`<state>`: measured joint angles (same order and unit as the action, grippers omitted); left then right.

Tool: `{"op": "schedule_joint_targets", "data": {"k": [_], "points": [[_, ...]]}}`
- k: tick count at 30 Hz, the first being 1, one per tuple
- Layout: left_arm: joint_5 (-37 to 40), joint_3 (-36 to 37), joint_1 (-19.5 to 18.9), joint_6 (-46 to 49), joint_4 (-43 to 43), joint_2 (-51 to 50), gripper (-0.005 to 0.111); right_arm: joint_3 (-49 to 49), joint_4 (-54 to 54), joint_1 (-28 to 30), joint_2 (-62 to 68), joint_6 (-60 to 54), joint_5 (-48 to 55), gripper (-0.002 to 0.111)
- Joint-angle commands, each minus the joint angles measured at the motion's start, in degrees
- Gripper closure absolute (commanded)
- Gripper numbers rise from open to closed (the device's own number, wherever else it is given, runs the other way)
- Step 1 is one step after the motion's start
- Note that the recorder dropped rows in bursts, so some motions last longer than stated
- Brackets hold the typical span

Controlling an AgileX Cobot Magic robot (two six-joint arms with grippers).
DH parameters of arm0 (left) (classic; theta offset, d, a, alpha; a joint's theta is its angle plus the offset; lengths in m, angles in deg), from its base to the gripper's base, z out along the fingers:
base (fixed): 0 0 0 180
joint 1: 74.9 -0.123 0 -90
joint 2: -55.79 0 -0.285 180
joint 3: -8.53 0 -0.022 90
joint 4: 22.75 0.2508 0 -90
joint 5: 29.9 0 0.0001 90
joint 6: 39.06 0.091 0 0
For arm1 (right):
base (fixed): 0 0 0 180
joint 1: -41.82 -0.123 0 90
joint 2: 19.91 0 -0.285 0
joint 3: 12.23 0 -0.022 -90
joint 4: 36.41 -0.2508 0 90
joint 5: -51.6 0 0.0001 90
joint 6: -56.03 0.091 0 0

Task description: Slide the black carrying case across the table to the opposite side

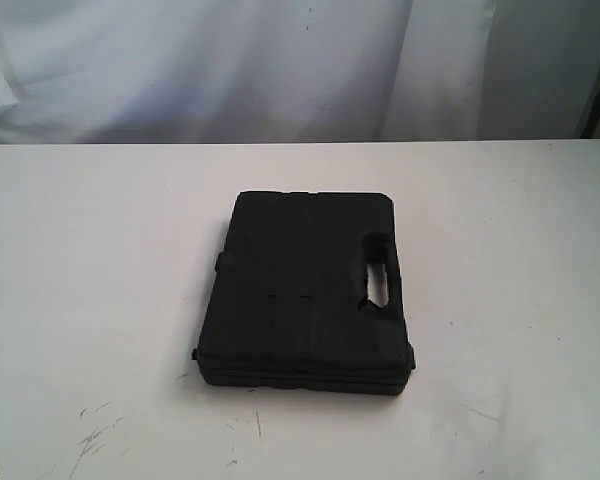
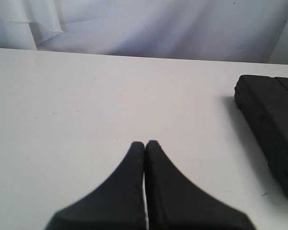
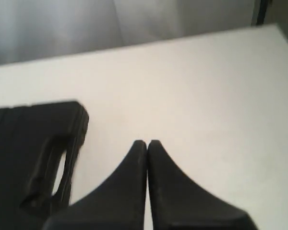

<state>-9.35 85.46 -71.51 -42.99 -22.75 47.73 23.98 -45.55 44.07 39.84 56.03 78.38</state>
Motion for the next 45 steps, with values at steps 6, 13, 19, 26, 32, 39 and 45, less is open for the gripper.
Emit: {"op": "schedule_joint_targets", "data": {"k": [6,13,19,26,32,39,45], "points": [[-0.8,0.3,-0.1,-0.1,0.0,0.3,0.107,-0.5,-5.4,0.0,3.5,-3.5,12.8,0.108],[-0.8,0.3,-0.1,-0.1,0.0,0.3,0.107,-0.9,-14.2,0.0,4.2,-6.8,9.1,0.108],[-0.8,0.3,-0.1,-0.1,0.0,0.3,0.107,-8.0,-16.5,0.0,10.9,-8.4,14.1,0.108],[-0.8,0.3,-0.1,-0.1,0.0,0.3,0.107,-18.1,-11.6,-5.6,20.7,-2.8,17.0,0.108],[-0.8,0.3,-0.1,-0.1,0.0,0.3,0.107,-25.8,0.6,-14.3,29.0,8.9,20.0,0.108],[-0.8,0.3,-0.1,-0.1,0.0,0.3,0.107,-32.7,6.1,-20.6,39.0,17.3,24.0,0.108],[-0.8,0.3,-0.1,-0.1,0.0,0.3,0.107,-38.6,6.7,-22.0,47.5,19.8,27.7,0.108]]}}
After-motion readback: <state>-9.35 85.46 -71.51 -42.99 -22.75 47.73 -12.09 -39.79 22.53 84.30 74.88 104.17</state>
